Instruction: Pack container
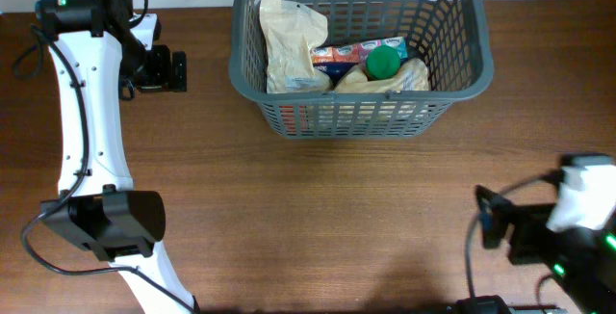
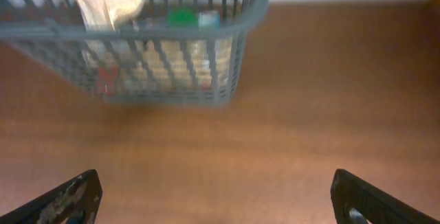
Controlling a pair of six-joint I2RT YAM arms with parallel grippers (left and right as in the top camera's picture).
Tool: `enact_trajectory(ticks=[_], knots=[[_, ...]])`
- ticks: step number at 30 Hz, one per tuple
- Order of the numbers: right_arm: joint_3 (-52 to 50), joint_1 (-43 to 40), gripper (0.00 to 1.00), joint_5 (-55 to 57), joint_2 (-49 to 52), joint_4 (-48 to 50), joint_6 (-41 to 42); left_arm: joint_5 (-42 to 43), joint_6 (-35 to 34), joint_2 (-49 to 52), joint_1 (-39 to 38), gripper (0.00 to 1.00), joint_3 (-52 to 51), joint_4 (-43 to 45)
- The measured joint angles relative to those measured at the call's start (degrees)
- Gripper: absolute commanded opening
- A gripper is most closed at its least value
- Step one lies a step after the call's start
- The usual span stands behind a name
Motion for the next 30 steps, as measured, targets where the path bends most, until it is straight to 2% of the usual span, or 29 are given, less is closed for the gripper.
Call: enact_trajectory(ticks=[4,9,11,14,18,20,24,30], knots=[[-5.2,0.0,0.99,-1.7,0.9,1.0,3.3,0.0,0.0,0.0,0.0,0.99,0.0,0.0],[-9.5,0.0,0.99,-0.9,3.9,7.0,4.9,0.0,0.0,0.0,0.0,0.99,0.0,0.0],[-13.1,0.0,0.99,1.9,7.1,12.5,5.1,0.0,0.0,0.0,0.0,0.99,0.0,0.0],[-21.9,0.0,0.99,5.2,8.1,26.7,5.1,0.0,0.0,0.0,0.0,0.99,0.0,0.0],[-40.6,-0.1,0.99,6.9,-3.9,51.8,5.1,0.0,0.0,0.0,0.0,0.99,0.0,-0.1],[-48.7,-0.1,0.99,7.2,-12.7,58.1,5.1,0.0,0.0,0.0,0.0,0.99,0.0,0.0],[-58.1,-1.2,0.99,7.6,-24.3,61.9,5.1,0.0,0.0,0.0,0.0,0.99,0.0,0.0],[-66.3,-4.8,0.99,7.8,-35.4,62.0,5.1,0.0,0.0,0.0,0.0,0.99,0.0,0.0]])
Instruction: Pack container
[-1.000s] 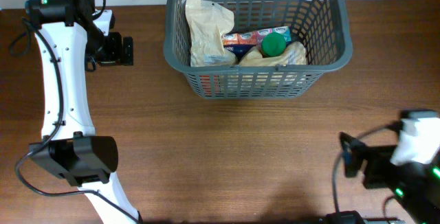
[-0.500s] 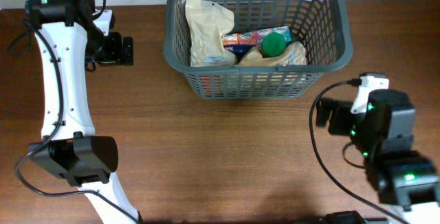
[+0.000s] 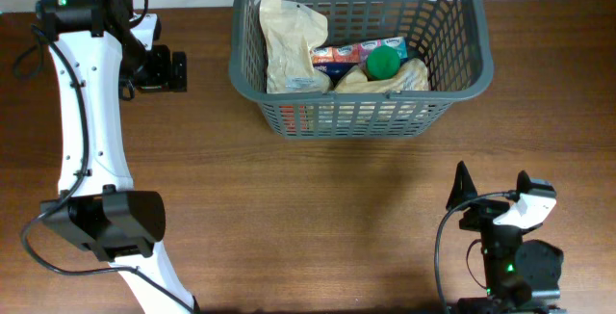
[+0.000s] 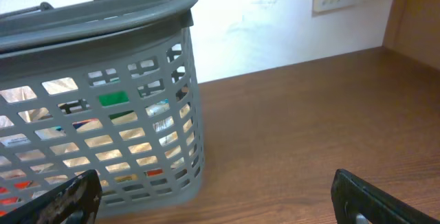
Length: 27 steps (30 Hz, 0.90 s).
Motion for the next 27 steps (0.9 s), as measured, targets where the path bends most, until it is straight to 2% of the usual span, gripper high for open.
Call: enact_trajectory(ticks=[7,15,20,27], knots=[[-4.4,0.0,0.99,0.0,-6.3,0.2,0.0,0.0,0.0,0.0,0.0,0.99,0.0,0.1],[-6.2,0.0,0.99,0.0,-6.6,0.2,0.1,0.0,0.0,0.0,0.0,0.99,0.0,0.0],[-10.8,0.0,0.99,0.0,-6.5,0.6,0.0,0.0,0.0,0.0,0.0,0.99,0.0,0.1],[-10.8,0.0,0.99,0.0,-6.6,0.9,0.0,0.0,0.0,0.0,0.0,0.99,0.0,0.0]])
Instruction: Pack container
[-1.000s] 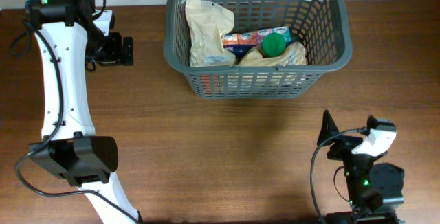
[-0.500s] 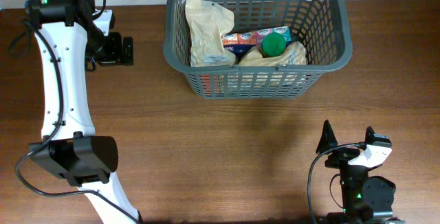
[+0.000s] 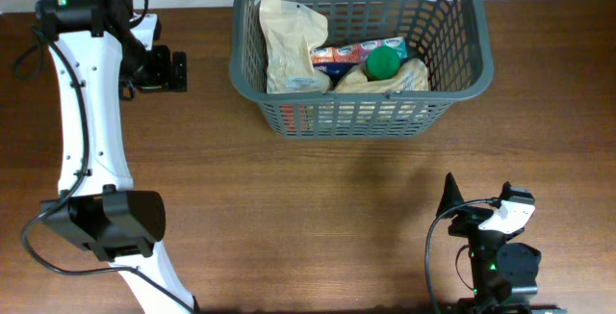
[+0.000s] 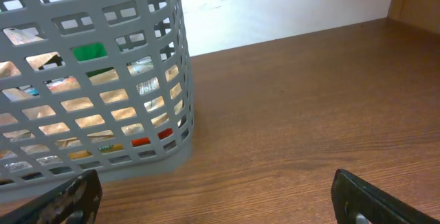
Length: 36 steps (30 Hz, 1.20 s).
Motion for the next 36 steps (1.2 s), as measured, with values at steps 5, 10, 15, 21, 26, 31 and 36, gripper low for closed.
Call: enact_trajectory(ticks=[5,10,15,21,26,31,36], knots=[[0.0,0.0,0.99,0.0,0.0,0.0,0.0,0.0,0.0,0.0,0.0,0.99,0.0,0.0],[0.0,0.0,0.99,0.0,0.0,0.0,0.0,0.0,0.0,0.0,0.0,0.99,0.0,0.0],[0.0,0.0,0.99,0.0,0.0,0.0,0.0,0.0,0.0,0.0,0.0,0.99,0.0,0.0],[0.0,0.0,0.99,0.0,0.0,0.0,0.0,0.0,0.0,0.0,-0.2,0.99,0.0,0.0],[0.0,0.0,0.99,0.0,0.0,0.0,0.0,0.0,0.0,-5.2,-2.3,0.99,-4.8,0.7],[0.0,0.0,0.99,0.0,0.0,0.1,0.0,0.0,0.0,-23.2,-6.1,0.99,-16.2,0.6],[-0.1,0.0,0.99,0.0,-0.1,0.2,0.0,-0.2,0.1,-41.0,-6.1,0.99,-26.6,0.3]])
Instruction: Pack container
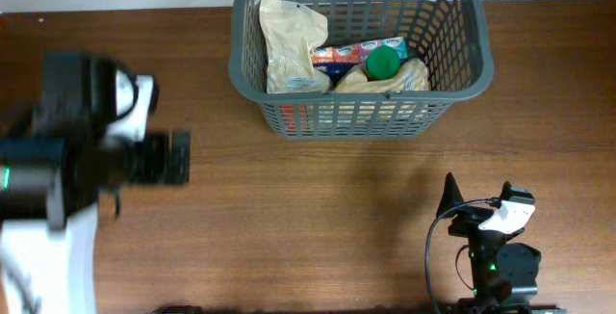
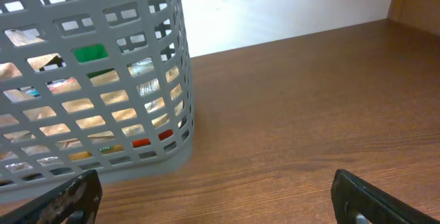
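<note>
The grey plastic basket stands at the back of the table and holds a cream bag, a flat carton, a green round thing and a second pale bag. In the right wrist view the basket fills the left half. My right gripper is open and holds nothing; it hovers low over bare wood at the front right. My left gripper shows blurred at the middle left, away from the basket; its jaws cannot be made out.
Brown wooden table with a white wall behind it. The right arm's base sits folded at the front right. The left arm's big blurred body covers the left side.
The left arm has left its place beside the basket's left side and now shows blurred, lower down at the middle left. The right arm and the basket's contents are unchanged.
The right gripper was first at the right edge, looking down on the basket. Then it was folded back at the front right, looking level at the basket's wall, and stayed there open. The left arm held still by the basket until now.
</note>
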Controlling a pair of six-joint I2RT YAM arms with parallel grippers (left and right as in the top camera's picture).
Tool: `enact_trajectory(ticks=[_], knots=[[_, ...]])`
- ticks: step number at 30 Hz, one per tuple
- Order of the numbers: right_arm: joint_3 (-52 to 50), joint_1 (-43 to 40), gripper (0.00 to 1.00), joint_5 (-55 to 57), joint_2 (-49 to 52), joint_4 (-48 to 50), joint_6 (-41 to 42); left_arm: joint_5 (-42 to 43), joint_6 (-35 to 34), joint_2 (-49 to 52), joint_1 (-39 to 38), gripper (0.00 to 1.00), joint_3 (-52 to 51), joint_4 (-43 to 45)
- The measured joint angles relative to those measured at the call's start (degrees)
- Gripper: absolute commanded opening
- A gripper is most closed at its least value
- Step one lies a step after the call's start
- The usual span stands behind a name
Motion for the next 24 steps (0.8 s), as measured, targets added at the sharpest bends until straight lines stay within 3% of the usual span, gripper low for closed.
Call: enact_trajectory(ticks=[3,11,18,24], knots=[[0.0,0.0,0.99,0.0,0.0,0.0,0.0,-2.1,0.7,-7.2,0.0,0.99,-6.4,6.7],[0.0,0.0,0.99,0.0,0.0,0.2,0.0,-5.0,1.5,-29.3,0.0,0.99,-35.4,53.9],[0.0,0.0,0.99,0.0,0.0,0.2,0.0,-5.2,1.5,-48.3,0.0,0.99,-56.6,72.0],[0.0,0.0,0.99,0.0,0.0,0.2,0.0,-5.2,1.5,-56.1,0.0,0.99,-74.0,82.5]])
